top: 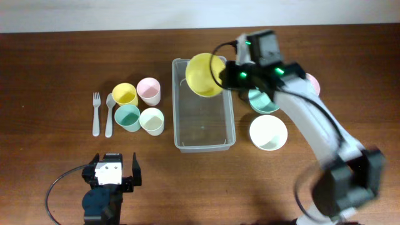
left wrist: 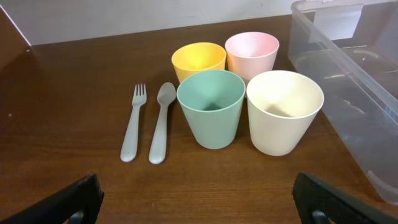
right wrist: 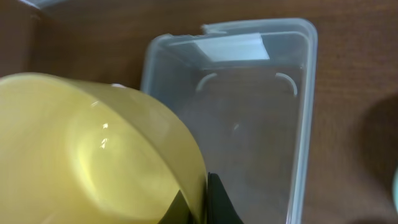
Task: Pack container
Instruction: 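Carry the yellow bowl into the clear container and release it, then move the right gripper to the pink bowl and grasp its rim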
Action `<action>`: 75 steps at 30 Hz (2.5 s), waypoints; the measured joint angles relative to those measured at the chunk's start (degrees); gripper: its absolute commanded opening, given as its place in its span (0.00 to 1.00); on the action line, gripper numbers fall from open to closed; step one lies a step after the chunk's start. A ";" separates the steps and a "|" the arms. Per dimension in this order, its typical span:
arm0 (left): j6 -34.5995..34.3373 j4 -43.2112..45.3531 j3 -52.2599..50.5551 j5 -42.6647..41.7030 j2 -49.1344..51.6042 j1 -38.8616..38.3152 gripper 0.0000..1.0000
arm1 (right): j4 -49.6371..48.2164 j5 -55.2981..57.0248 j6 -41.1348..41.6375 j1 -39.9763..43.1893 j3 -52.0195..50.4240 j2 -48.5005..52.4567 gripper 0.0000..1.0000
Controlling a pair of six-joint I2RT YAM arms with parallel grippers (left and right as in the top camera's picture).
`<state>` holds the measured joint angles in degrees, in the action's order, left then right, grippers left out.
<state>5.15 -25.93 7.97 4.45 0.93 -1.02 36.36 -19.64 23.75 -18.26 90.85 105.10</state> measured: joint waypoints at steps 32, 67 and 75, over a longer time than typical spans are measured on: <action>0.00 0.04 0.00 0.00 0.02 0.00 1.00 | 8.02 5.29 0.33 -3.28 17.64 21.53 0.04; 0.00 0.04 0.00 0.00 0.02 0.00 1.00 | 31.39 14.95 -4.50 16.63 32.13 4.15 0.48; 0.00 0.04 0.00 0.00 0.02 0.00 1.00 | 31.69 12.72 -6.86 33.57 25.00 12.07 0.48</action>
<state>5.15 -25.89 7.97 4.45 0.95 -1.02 68.05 -6.92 16.88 15.31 115.85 117.16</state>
